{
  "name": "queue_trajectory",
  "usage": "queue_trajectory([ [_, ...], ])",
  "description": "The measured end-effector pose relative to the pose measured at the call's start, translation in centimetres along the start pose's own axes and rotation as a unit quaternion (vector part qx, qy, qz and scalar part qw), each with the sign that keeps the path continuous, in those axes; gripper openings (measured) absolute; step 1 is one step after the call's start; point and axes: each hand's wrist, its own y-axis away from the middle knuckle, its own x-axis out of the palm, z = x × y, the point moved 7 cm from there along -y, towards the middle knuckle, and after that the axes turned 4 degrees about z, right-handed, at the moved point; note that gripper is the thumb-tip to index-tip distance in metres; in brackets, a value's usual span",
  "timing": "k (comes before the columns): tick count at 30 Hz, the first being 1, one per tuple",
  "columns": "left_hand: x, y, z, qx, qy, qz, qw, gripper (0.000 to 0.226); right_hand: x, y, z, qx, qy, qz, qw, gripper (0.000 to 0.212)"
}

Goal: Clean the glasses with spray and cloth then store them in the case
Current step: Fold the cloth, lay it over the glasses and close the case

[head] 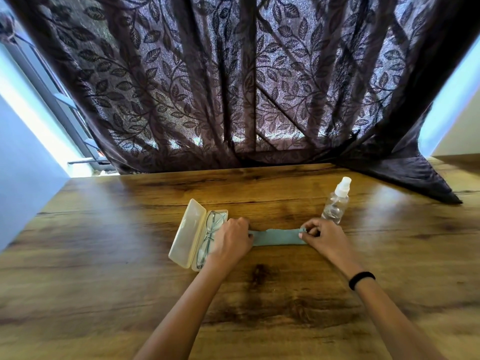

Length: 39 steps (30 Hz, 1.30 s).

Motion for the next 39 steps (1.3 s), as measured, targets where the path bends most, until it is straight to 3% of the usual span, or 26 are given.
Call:
queue_trajectory([
  [4, 0.0, 0.3, -0.1, 0.007, -0.001, 0.003, 1.0, 0.024, 0.3, 0.0, 0.1, 0.002, 0.031, -0.003, 1.0, 0.03],
  [7, -0.8, 1.1, -0.8, 0.031, -0.001, -0.046, 0.998, 0.031, 0.6, -0.2, 0.2, 0.006, 0.052, -0.002, 0.999, 0.016],
  [10, -0.2, 2.5, -3.2, 0.129, -0.014, -0.06, 0.99, 0.03, 0.6, -0.3, 0.1, 0.0, 0.039, -0.018, 0.999, 0.017],
  [13, 1.7, 3.8, -5.2, 0.22, -0.049, -0.014, 0.974, 0.036, 0.5, -0.1, 0.1, -0.01, 0.011, -0.03, 0.999, 0.017],
  [16, 3.6, 3.9, -5.1, 0.209, -0.09, 0.023, 0.974, 0.047, 0.3, 0.1, 0.0, -0.014, -0.033, -0.035, 0.999, 0.017],
  [27, 3.7, 6.2, -4.7, 0.182, -0.095, -0.008, 0.979, 0.051, 0.4, -0.4, 1.9, -0.045, -0.19, -0.027, 0.98, 0.011],
  [30, 3.8, 7.5, -5.1, 0.189, -0.102, -0.03, 0.976, 0.05, 0.8, -0.7, 3.8, -0.074, -0.18, -0.02, 0.981, 0.017],
  [33, 4.5, 7.7, -4.9, 0.181, -0.089, 0.001, 0.98, 0.054, 2.0, -1.0, 5.9, -0.096, -0.16, -0.001, 0.982, 0.024],
  [39, 4.8, 7.7, -4.5, 0.186, -0.079, 0.019, 0.979, 0.055, 5.1, -1.7, 7.7, -0.076, -0.166, 0.064, 0.981, 0.026],
])
